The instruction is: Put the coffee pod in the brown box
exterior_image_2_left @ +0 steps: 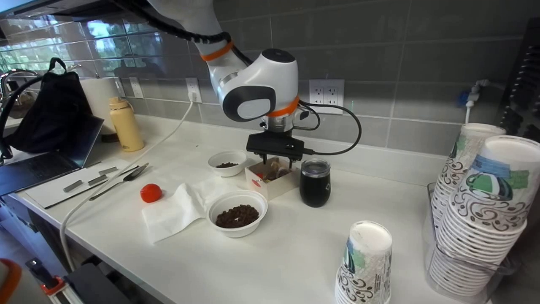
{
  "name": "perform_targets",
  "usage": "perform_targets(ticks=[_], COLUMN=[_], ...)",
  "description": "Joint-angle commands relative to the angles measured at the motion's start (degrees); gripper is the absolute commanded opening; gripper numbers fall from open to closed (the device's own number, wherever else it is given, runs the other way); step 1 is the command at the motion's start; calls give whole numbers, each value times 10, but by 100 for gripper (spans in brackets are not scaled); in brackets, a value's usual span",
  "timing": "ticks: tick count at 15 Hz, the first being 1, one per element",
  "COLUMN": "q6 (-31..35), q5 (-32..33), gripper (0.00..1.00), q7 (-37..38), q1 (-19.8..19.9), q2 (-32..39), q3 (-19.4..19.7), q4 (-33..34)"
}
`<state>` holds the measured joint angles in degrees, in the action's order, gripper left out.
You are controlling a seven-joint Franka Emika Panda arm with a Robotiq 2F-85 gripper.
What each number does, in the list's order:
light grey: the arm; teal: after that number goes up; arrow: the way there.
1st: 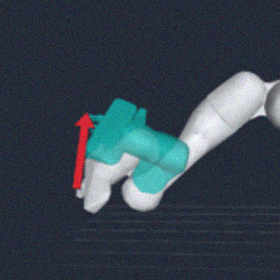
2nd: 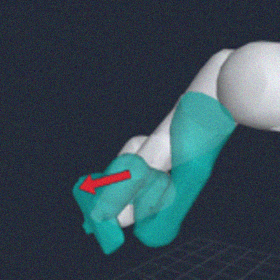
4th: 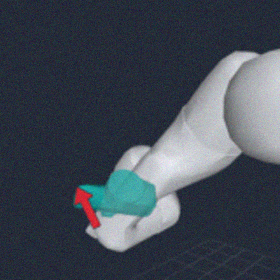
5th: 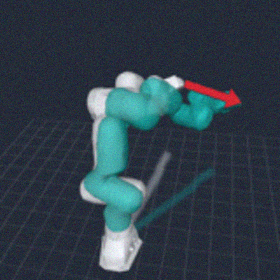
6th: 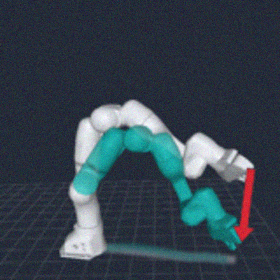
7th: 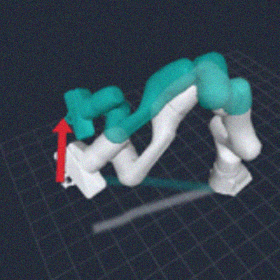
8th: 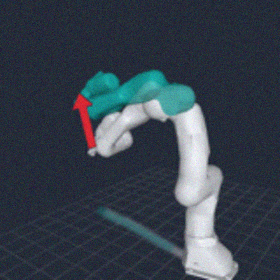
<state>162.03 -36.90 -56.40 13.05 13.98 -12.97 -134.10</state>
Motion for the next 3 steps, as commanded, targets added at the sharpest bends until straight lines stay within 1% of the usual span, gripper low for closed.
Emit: perform_targets(ticks=[1,3], q6=[4,11], q5=[-13,-8], gripper=[100,100], q7=[-19,-16], q1=[9,7], q2=[6,0], q3=[-5,-3], q4=[6,-4])
